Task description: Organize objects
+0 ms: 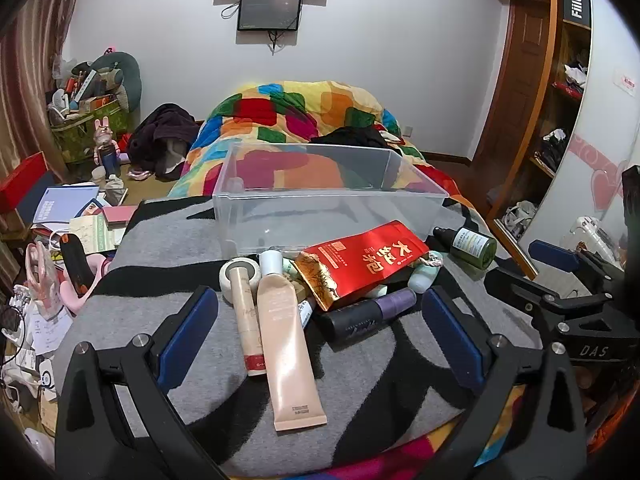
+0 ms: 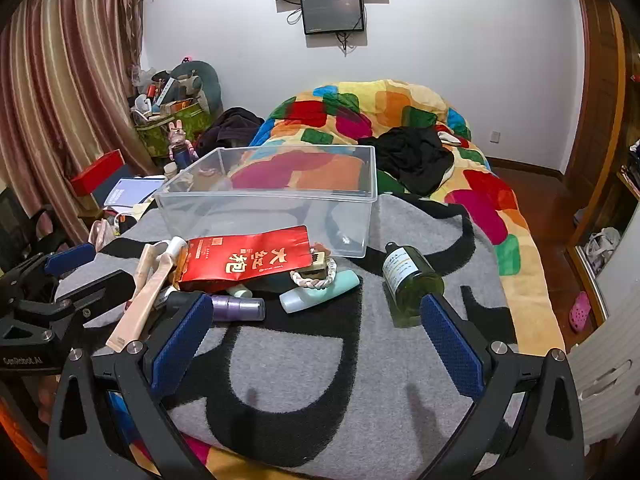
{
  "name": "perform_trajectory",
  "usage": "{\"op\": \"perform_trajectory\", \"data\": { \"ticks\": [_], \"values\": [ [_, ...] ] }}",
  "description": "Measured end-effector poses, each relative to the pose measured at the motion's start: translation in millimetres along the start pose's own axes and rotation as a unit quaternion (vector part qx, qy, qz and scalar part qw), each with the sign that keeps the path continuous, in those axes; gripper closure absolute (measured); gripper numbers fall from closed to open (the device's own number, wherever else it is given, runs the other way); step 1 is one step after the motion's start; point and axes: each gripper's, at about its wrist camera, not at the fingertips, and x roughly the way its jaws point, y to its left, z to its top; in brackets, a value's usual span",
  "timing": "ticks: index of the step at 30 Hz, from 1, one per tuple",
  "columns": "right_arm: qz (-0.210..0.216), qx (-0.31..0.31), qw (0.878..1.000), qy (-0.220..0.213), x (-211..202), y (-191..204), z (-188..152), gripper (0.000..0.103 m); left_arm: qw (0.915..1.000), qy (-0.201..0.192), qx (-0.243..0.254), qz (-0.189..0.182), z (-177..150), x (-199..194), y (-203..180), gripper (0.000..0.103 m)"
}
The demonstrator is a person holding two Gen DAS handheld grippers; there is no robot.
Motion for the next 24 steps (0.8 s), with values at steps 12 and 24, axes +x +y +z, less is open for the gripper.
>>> {"op": "perform_trajectory", "data": {
  "ticks": [12, 24],
  "values": [
    [-0.001, -0.005, 1.0, 0.0, -1.6, 6.5, -0.5, 0.0, 1.0, 0.002, -0.002, -0.002, 1.7, 0.0, -0.9, 0.0],
    [0.001, -0.004, 1.0, 0.001, -2.4, 8.9, -1.4, 0.0, 1.0, 0.002, -0.004, -0.003, 2.9, 0.6, -0.7, 0.0]
  ]
}}
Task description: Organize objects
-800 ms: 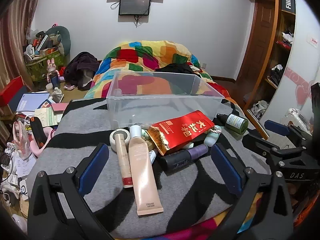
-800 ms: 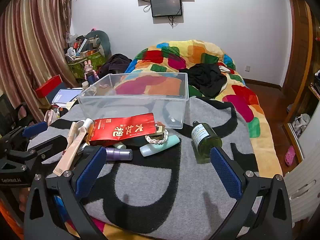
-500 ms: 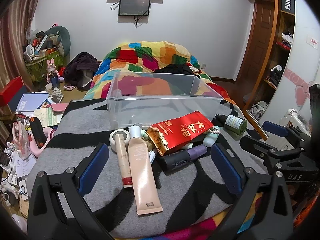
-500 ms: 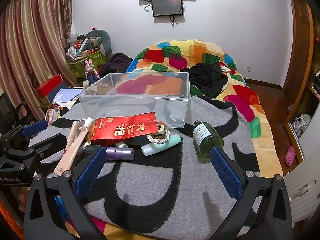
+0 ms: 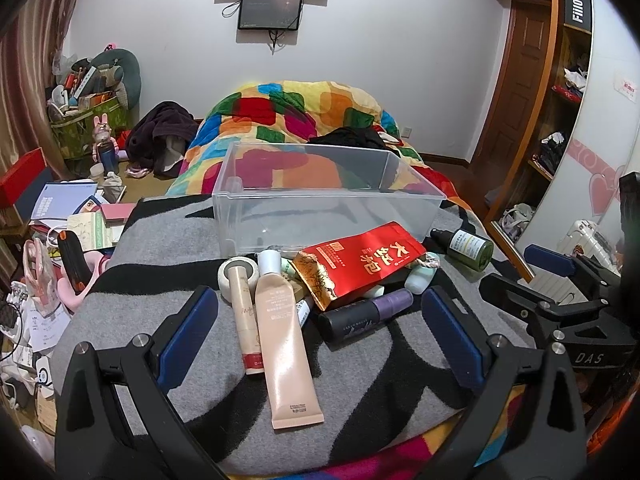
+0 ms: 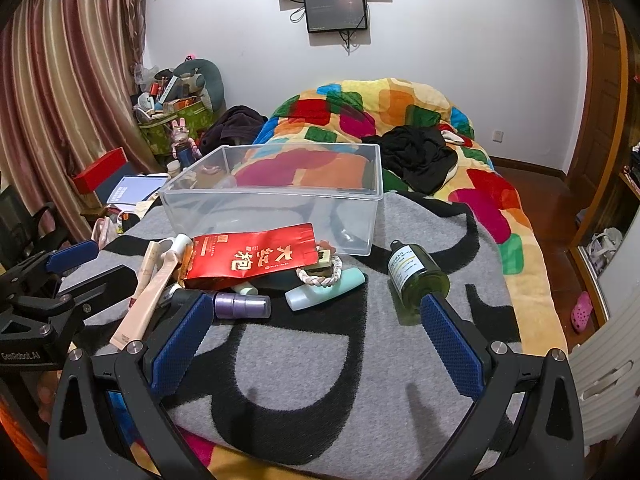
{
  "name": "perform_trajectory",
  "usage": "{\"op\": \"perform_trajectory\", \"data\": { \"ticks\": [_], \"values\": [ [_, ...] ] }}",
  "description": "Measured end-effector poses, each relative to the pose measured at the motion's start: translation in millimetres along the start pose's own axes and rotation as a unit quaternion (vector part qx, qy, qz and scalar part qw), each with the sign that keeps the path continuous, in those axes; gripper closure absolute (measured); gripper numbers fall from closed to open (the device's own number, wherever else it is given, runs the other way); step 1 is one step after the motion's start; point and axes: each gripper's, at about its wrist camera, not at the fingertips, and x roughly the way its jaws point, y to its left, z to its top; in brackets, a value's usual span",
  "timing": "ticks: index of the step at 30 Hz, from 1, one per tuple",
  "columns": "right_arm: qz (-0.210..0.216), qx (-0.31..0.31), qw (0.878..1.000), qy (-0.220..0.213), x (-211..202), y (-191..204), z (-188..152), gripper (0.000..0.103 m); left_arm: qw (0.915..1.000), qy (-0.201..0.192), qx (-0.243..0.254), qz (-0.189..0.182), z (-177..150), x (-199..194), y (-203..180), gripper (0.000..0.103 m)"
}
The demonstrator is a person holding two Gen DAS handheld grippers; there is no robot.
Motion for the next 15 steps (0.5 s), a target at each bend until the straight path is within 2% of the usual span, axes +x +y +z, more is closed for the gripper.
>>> {"op": "perform_trajectory", "data": {
  "ticks": [15],
  "values": [
    [0.002, 0.001, 1.0, 0.001, -1.4, 3.1, -0.7, 0.0, 1.0, -0.001, 0.001, -0.004, -2.7, -0.6, -2.2, 0.0]
  ]
}}
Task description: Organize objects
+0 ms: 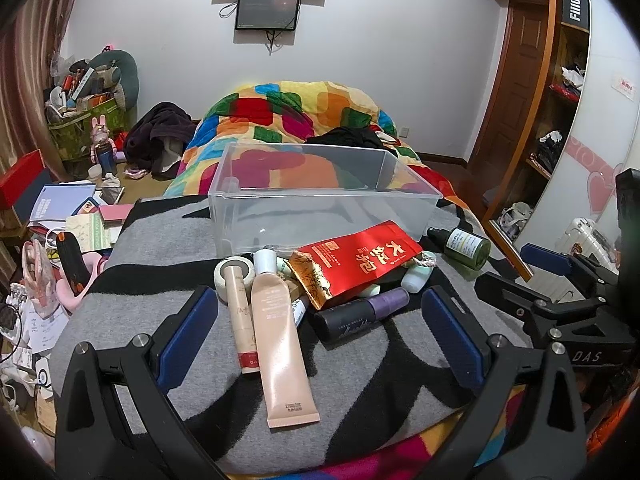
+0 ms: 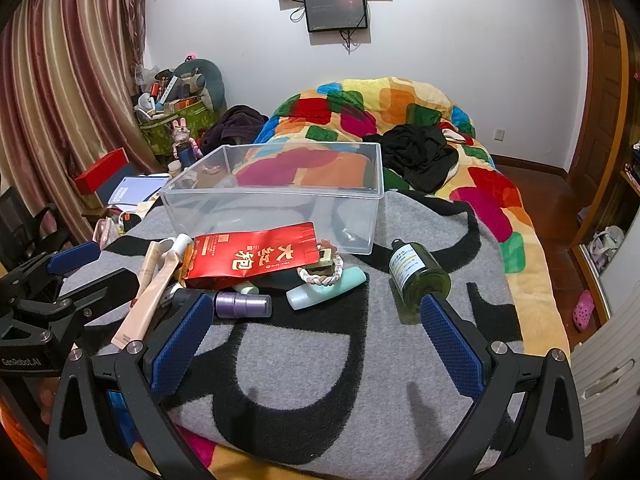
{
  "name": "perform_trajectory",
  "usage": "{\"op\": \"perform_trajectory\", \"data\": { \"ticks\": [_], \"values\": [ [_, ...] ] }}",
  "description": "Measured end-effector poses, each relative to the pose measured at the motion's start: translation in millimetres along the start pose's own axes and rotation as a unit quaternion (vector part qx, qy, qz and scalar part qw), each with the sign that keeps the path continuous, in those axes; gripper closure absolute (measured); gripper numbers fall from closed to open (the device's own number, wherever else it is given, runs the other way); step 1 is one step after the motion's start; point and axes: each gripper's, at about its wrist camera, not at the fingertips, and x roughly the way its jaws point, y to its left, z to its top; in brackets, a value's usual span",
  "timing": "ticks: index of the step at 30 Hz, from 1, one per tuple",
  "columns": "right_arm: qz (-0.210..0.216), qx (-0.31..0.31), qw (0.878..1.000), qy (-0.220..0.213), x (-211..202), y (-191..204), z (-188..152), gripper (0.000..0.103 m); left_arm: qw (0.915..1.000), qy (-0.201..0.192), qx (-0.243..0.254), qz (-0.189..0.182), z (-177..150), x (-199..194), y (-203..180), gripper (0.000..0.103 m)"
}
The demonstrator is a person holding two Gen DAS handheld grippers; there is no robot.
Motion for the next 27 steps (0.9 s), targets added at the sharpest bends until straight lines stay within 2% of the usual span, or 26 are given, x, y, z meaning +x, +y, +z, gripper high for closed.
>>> {"op": "perform_trajectory", "data": {
  "ticks": [27],
  "values": [
    [0.01, 0.002, 1.0, 0.006, 0.0, 2.6, -1.3, 0.0, 1.0, 0.001, -0.001, 0.0, -1.9, 0.2, -0.6, 0.0]
  ]
}}
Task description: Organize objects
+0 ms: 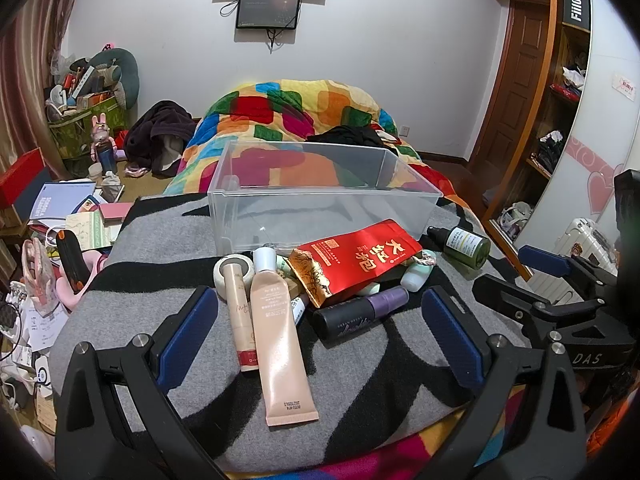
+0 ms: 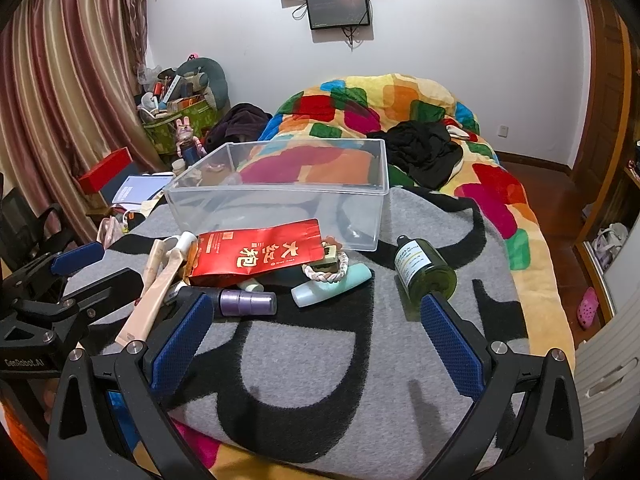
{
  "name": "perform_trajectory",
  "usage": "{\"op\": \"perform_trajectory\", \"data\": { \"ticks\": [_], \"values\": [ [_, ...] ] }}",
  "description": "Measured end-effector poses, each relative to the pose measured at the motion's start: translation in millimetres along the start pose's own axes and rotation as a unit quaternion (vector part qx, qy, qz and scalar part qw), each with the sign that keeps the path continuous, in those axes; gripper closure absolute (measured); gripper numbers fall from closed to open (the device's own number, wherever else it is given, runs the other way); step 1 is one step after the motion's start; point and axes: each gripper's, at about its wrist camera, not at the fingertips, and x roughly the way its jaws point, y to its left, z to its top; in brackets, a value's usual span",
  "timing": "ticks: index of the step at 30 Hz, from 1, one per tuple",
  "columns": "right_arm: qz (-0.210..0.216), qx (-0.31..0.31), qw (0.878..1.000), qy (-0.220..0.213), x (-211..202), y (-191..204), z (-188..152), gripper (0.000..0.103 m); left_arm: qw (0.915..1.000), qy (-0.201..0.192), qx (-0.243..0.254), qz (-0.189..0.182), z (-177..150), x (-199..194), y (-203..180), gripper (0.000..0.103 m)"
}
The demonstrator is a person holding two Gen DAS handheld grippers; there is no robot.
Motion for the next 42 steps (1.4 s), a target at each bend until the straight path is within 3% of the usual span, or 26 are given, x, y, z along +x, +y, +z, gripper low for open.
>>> {"op": "perform_trajectory", "data": {
  "ticks": [8, 14, 18, 20, 30, 35, 39, 42],
  "values": [
    [-0.001, 0.003, 1.0, 0.0, 3.8, -12.3, 5.0, 0.0, 1.0, 0.003, -0.001, 0.005, -0.1, 1.3, 3.1, 0.0],
    [-0.026, 0.021, 0.999, -0.004, 10.1, -41.1, 15.0, 0.0, 0.9993, 0.013, -0.03, 0.019, 9.5, 11.9, 29.1, 0.0],
    [-0.042, 0.036, 0.998, 0.002, 20.9, -67.5, 22.3, 0.001, 0.9982, 0.031, -0.039, 0.034, 15.1, 23.7, 42.8, 0.018],
    [-0.045, 0.044, 0.998, 0.007, 25.9, -78.8, 24.6, 0.001, 0.9974, 0.04, -0.044, 0.041, 17.6, 30.8, 48.1, 0.02],
    [-0.028, 0.06, 0.996, 0.061, 65.1, -105.7, 28.8, 0.033, 0.9907, 0.105, -0.075, 0.043, -2.2, 54.9, 71.9, 0.049],
    [-0.022, 0.056, 0.994, 0.093, 85.3, -104.9, 24.2, 0.043, 0.9894, 0.109, -0.089, 0.034, -11.0, 51.7, 77.7, 0.05],
    [-0.016, 0.054, 0.993, 0.107, 93.2, -105.4, 21.0, 0.063, 0.9881, 0.116, -0.096, 0.033, -15.1, 51.1, 80.7, 0.05],
    [-0.015, 0.056, 0.993, 0.106, 93.4, -105.7, 18.4, 0.065, 0.9872, 0.12, -0.1, 0.032, -14.2, 54.4, 82.7, 0.053]
  ]
}}
